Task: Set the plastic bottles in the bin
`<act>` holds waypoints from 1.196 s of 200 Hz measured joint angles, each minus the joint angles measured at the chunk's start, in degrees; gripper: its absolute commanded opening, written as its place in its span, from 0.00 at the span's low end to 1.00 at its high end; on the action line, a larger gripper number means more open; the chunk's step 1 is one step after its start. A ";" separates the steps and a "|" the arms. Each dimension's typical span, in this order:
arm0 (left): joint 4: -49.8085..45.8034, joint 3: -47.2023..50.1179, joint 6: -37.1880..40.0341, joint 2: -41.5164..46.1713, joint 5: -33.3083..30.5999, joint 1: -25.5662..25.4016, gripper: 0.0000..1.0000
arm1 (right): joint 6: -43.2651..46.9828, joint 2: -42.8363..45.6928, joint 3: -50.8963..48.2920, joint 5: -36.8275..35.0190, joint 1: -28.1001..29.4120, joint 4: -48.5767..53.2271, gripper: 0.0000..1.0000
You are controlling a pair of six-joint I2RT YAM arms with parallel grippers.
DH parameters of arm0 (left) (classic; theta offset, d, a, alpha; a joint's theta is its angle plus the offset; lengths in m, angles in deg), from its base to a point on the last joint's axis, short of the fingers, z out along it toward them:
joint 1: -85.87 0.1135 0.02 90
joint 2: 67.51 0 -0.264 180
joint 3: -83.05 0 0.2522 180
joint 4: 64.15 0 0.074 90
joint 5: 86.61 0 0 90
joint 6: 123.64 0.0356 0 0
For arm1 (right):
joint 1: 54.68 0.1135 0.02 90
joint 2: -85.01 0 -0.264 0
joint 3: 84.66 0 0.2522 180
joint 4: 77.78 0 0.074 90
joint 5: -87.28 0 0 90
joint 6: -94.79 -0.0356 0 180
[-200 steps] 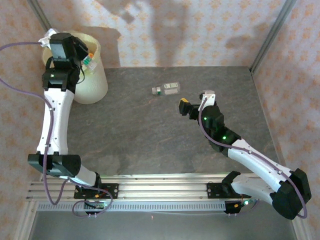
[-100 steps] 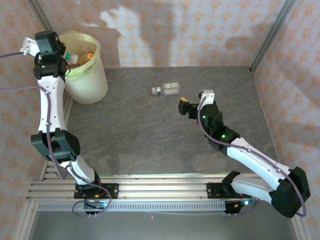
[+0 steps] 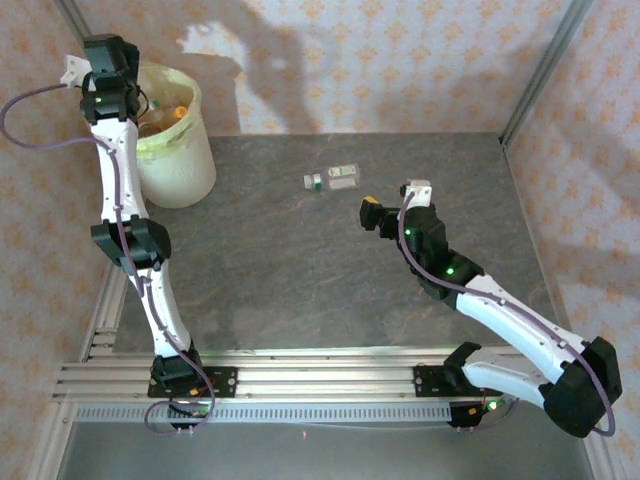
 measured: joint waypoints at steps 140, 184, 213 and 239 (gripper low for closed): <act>8.20 42.62 16.06 38.25 14.45 -4.92 1.00 | -15.93 -19.37 14.62 8.59 -8.07 5.73 0.99; 9.90 61.51 19.76 50.71 21.35 -10.86 1.00 | -27.78 -34.25 27.61 12.83 -13.62 10.95 0.99; 10.19 71.34 22.21 56.28 24.15 -20.09 1.00 | -35.15 -46.71 41.11 13.22 -14.29 18.23 0.99; 9.57 79.06 22.95 59.19 25.22 -20.61 1.00 | -41.40 -57.20 54.31 13.05 -14.23 26.29 0.99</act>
